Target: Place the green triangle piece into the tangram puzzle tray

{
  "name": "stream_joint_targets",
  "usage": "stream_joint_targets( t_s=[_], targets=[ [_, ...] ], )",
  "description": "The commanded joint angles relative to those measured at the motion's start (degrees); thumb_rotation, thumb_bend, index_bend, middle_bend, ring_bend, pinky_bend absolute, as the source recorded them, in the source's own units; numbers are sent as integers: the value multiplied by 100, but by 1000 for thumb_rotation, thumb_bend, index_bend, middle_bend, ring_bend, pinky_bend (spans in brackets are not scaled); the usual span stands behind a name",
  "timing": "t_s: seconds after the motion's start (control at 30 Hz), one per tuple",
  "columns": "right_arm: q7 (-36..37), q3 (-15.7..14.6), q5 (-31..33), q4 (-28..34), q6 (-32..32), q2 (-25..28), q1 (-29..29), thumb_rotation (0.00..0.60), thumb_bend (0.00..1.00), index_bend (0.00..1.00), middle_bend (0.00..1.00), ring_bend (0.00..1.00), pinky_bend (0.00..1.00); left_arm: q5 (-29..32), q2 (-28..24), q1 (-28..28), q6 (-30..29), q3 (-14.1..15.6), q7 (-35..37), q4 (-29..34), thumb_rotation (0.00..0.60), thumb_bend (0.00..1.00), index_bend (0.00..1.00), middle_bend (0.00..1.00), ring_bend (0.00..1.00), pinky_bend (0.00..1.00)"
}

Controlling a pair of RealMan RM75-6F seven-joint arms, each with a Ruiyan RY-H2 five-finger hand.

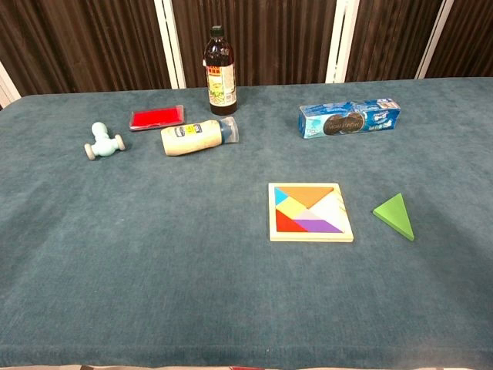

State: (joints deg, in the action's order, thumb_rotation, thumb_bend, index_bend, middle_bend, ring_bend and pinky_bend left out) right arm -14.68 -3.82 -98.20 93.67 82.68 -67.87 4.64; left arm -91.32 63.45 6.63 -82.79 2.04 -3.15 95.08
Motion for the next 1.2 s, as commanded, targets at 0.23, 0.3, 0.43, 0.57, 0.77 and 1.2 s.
stream_joint_targets(
  t_s=[0.23, 0.3, 0.43, 0.57, 0.77, 1.2],
  targets=[
    [-83, 119, 24, -67, -174, -161, 171, 600, 129, 0, 0, 0, 0, -433, 203, -22, -346, 11, 108, -321, 600, 442, 0, 0, 0, 0],
    [-156, 235, 49, -139, -343, -240, 338, 600, 129, 0, 0, 0, 0, -469, 207, 7, -259, 58, 94, -352, 600, 443, 0, 0, 0, 0],
    [-606, 573, 251, -104, -1145, -241, 949, 600, 130, 0, 0, 0, 0, -345, 145, -2, -172, 67, 91, -284, 600, 446, 0, 0, 0, 0],
    [-1540, 900, 595, -43, -2123, -282, 1631, 600, 138, 26, 0, 0, 0, -239, 124, -37, -238, 5, 81, -237, 600, 447, 0, 0, 0, 0],
    [-2620, 1116, 1250, -116, -3111, -501, 2289, 600, 175, 145, 0, 0, 0, -78, 174, -11, -171, -78, 90, -284, 600, 443, 0, 0, 0, 0],
    [-2971, 934, 1674, -945, -3556, -1067, 2838, 600, 270, 368, 0, 0, 0, -15, 184, 8, -76, -72, 24, -309, 600, 445, 0, 0, 0, 0]
  ],
)
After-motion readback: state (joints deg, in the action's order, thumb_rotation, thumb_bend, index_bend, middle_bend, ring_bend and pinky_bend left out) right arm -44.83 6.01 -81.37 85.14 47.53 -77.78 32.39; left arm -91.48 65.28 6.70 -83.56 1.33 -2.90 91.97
